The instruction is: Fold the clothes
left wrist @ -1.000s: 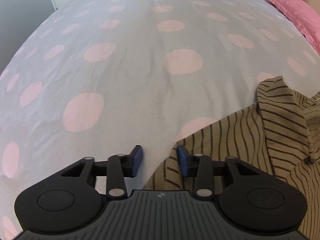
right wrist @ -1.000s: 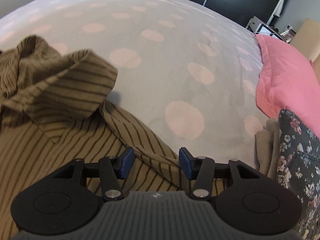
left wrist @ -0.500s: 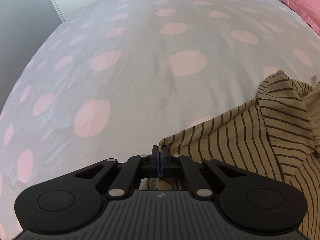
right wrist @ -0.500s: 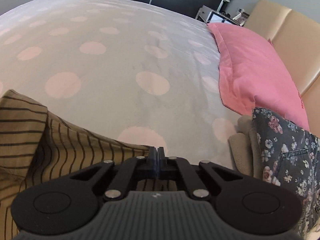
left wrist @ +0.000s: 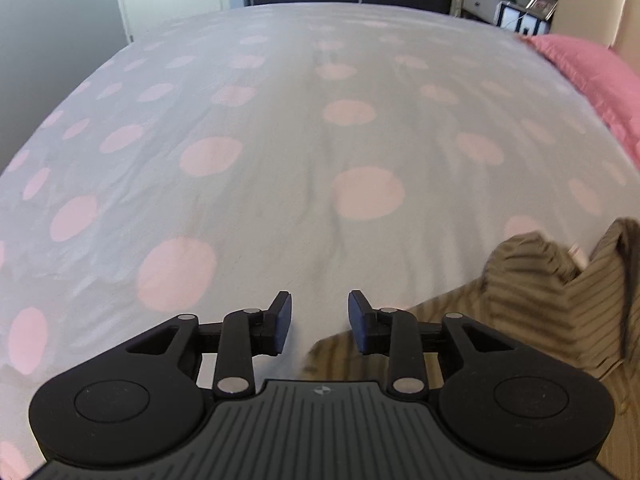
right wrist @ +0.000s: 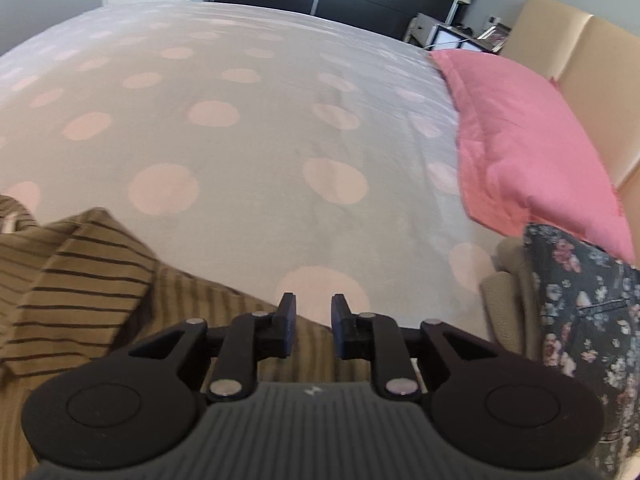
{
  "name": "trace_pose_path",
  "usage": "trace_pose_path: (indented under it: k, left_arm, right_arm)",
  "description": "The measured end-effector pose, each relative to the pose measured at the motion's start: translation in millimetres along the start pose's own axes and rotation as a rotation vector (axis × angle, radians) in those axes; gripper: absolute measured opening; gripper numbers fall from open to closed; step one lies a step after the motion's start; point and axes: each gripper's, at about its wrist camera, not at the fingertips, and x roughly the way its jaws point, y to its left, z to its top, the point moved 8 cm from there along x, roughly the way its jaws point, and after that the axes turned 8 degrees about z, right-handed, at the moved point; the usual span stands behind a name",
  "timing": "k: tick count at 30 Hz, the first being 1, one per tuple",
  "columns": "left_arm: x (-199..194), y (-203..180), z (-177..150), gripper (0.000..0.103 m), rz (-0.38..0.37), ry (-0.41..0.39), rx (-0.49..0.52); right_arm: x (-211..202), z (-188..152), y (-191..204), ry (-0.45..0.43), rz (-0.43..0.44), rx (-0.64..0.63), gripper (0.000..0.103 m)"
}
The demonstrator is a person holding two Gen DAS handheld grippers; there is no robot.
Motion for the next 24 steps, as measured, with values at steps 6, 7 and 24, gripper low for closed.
trace_pose_path:
  k: [6, 7, 24]
  left_arm:
    - [18.1, -56.8, 3.4, 0.044, -0.105, 0.006, 0.09]
    - [22.6, -66.4, 1.2, 0.044, -0.118, 0.014, 0.11]
    - [20.5, -115.6, -5.6, 0.0, -0.201, -0.115, 0.172]
  right_arm:
    - [8.2, 9.6, 35.6, -0.011, 0.151, 0.007, 0.045]
    - [12.1, 9.6, 42.6, -0.006, 0.158, -0.021, 0.045]
    - [24.5, -4.3, 76.7, -0.046, 0.221, -0.133, 0.0]
